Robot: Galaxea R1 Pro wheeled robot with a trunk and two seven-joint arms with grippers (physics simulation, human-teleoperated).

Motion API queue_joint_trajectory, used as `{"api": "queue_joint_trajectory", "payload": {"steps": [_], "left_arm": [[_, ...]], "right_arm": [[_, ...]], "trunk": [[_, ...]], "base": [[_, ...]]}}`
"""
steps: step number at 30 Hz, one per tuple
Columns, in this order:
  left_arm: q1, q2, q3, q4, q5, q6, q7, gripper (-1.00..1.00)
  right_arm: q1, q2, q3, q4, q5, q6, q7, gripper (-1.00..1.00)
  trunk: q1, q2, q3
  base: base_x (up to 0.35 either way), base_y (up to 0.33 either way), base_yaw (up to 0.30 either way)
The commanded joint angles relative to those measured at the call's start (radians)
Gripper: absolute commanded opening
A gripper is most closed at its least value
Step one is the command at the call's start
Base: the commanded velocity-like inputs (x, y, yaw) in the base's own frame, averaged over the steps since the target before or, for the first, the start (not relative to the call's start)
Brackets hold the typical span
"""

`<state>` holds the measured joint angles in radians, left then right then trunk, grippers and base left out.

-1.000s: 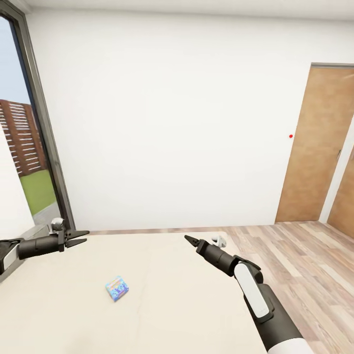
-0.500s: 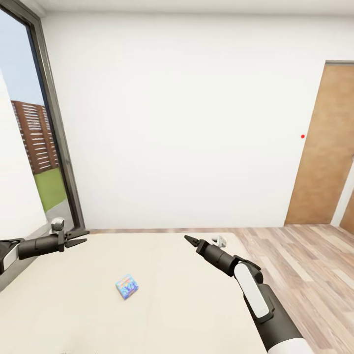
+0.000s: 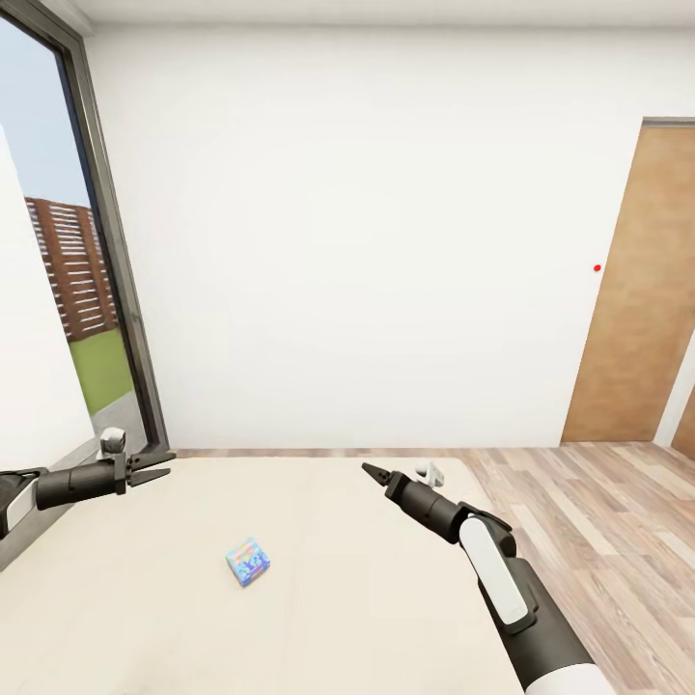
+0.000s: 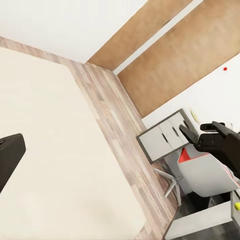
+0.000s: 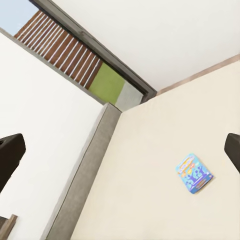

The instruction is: Put all the toys in the child's room - the three board games (two on the bed and one on the table), the two jigsaw puzzles on the table, and the tennis ball on the table - inside the toy box on the table in the child's room.

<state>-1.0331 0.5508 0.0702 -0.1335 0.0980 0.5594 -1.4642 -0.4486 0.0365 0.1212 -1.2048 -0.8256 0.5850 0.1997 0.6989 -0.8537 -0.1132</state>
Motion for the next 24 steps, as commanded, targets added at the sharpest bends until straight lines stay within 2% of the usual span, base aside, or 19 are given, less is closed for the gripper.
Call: {"api": "queue_joint_trajectory", "payload": {"steps": [1, 24], "left_arm": [[-0.001, 0.000, 0.006, 0.000, -0.006, 0.011, -0.004, 1.00], [-0.001, -0.002, 0.004, 0.000, -0.006, 0.011, 0.001, 1.00]], "right_arm": [[-0.001, 0.000, -0.001, 0.000, -0.002, 0.004, 0.001, 1.00], [-0.001, -0.003, 0.008, -0.028, 0.005, 0.009, -0.001, 1.00]], "trunk": [[0.000, -0.001, -0.002], [0.000, -0.001, -0.002]], "base": [[0.000, -0.001, 0.000], [0.000, 0.000, 0.000]]}}
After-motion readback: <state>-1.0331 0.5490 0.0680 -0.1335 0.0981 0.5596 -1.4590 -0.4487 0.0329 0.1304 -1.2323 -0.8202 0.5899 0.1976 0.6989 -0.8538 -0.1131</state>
